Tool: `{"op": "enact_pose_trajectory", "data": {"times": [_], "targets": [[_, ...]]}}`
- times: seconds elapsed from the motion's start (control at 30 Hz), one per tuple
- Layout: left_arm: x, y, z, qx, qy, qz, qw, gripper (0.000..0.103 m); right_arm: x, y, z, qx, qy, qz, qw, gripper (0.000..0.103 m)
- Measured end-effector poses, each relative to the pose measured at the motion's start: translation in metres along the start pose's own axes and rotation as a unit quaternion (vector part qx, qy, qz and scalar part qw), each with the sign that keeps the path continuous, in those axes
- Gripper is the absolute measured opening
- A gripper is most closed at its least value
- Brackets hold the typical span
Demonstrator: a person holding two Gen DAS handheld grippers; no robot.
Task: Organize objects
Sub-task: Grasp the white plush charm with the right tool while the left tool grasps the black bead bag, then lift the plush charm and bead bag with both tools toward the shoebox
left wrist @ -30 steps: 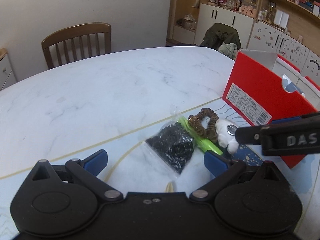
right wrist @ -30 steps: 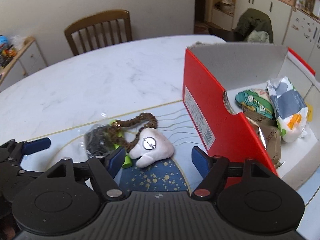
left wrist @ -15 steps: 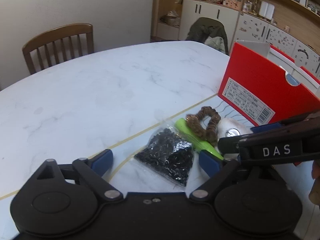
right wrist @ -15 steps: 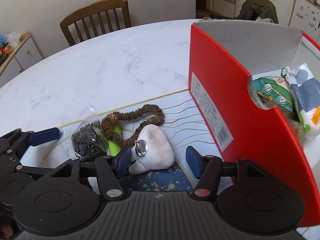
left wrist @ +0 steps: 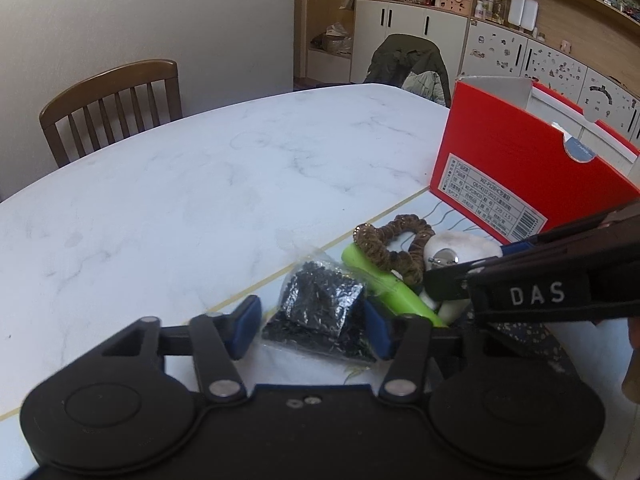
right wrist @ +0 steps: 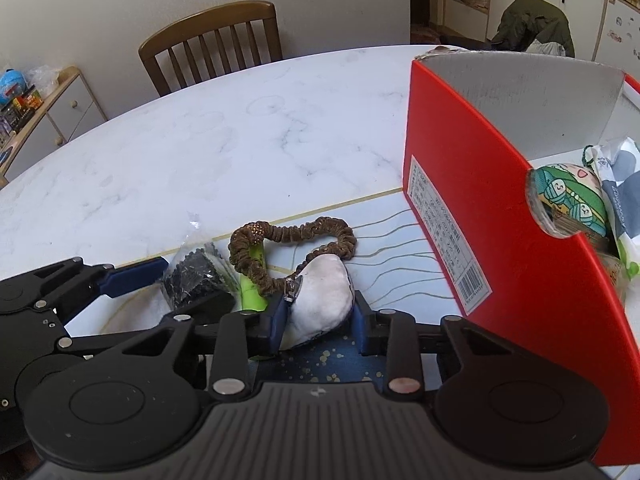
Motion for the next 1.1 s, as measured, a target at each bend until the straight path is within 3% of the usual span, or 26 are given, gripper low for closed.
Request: {"op": "enact_pose_trajectory", "data": {"times": [0.17,0.3,0.73,1.1], "targets": [[0.005,-0.002,0.001,0.009,0.001,0.004,1.0,0.036,0.01,-0.005,0.001,-0.008,-0.005,-0.002,1.0,0.031],[0.012,-0.002,0.004,0.021,0.002,0.003,0.9998,0.034,0.022,-0.011,0.008,-0.009,-0.003,-0.007,1.0,0.031],[0.063,-0.012,0.038,0.078,0.024,-0.011,0.9966,0.033,0.07,-0.028,0.046,0.016,0.008,-0.028,0.999,0.031],[0.114,-0.05,0.027,0.1,0.006,-0.005,0.995,0.033,0.12,-0.047,0.044,0.036,-0.025,-0.048,0.998,0.031]]}}
Point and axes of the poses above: each gripper's, at about its wrist camera, not at the fingertips, and x roughly against the way its jaws point, y to its left, z to its underside, the point moved 6 cm from there along -x, roughly the way its jaws point, and after that the axes turned 11 degrees about z, right-handed, at the moved point
